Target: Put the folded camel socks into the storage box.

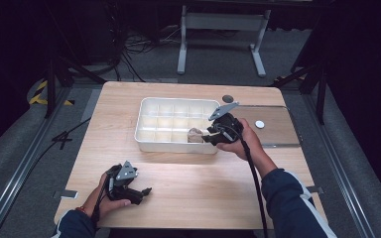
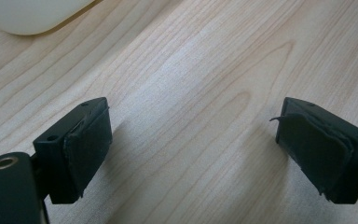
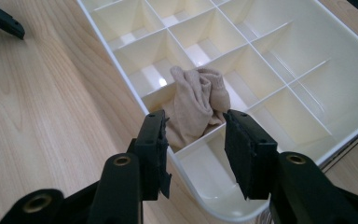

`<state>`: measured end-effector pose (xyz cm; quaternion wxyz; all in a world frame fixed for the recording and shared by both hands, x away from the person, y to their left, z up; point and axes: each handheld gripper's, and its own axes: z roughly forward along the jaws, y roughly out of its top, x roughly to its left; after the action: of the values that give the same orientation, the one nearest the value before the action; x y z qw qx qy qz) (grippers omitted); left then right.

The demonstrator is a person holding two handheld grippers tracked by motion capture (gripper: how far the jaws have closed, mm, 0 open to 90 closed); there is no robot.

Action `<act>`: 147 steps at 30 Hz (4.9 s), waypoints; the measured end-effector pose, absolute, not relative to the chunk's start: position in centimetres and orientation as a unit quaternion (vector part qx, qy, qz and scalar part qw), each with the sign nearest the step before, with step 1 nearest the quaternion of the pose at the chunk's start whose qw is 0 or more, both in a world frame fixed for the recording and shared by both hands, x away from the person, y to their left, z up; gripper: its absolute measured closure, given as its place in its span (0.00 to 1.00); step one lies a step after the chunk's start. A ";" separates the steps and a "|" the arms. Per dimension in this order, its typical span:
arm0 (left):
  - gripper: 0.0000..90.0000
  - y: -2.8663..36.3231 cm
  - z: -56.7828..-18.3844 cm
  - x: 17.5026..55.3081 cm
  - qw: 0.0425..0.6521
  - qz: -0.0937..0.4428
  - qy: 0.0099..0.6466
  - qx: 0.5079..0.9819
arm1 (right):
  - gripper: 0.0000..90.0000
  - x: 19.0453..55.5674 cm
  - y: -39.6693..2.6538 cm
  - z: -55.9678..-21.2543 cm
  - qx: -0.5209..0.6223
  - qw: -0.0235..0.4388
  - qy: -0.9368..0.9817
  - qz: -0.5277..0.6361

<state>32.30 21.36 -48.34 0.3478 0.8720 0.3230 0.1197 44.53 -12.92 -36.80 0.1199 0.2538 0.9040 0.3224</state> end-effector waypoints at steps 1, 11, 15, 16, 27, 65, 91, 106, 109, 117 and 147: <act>0.12 21.4 -48.3 32.3 0.348 0.120 0.323 0.872 | 0.65 44.4 -13.1 -36.7 0.250 0.122 0.904 0.323; 0.12 21.4 -48.3 32.3 0.348 0.119 0.323 0.872 | 0.63 42.2 -14.8 -36.0 0.231 0.145 0.906 0.324; 0.12 21.4 -48.3 32.3 0.348 0.120 0.322 0.872 | 0.62 41.3 -15.3 -35.9 0.223 0.152 0.908 0.319; 0.12 21.4 -48.3 32.3 0.348 0.120 0.323 0.872 | 0.62 41.1 -15.4 -35.9 0.221 0.156 0.909 0.317; 0.12 21.4 -48.3 32.3 0.348 0.120 0.323 0.872 | 0.61 39.5 -16.2 -36.2 0.204 0.163 0.914 0.310; 0.12 21.4 -48.3 32.3 0.348 0.120 0.323 0.872 | 0.54 35.3 -21.3 -40.5 0.213 0.180 0.920 0.276; 0.12 21.4 -48.3 32.3 0.347 0.120 0.324 0.872 | 0.50 34.1 -26.5 -42.6 0.262 0.187 0.898 0.300; 0.12 21.3 -48.3 32.3 0.348 0.121 0.324 0.872 | 0.48 32.8 -30.4 -44.1 0.309 0.189 0.878 0.314; 0.12 21.3 -48.3 32.3 0.348 0.121 0.324 0.871 | 0.48 32.3 -31.2 -44.8 0.322 0.189 0.873 0.314; 0.12 21.3 -48.3 32.3 0.347 0.120 0.324 0.872 | 0.45 31.3 -32.8 -46.1 0.346 0.194 0.858 0.327; 0.11 21.2 -48.4 32.4 0.345 0.122 0.328 0.871 | 0.33 30.3 -35.6 -48.6 0.413 0.182 0.812 0.370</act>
<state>32.37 21.17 -48.35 0.3455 0.8707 0.3281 0.1220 30.32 -35.60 -48.63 0.1815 0.4130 0.8121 0.3701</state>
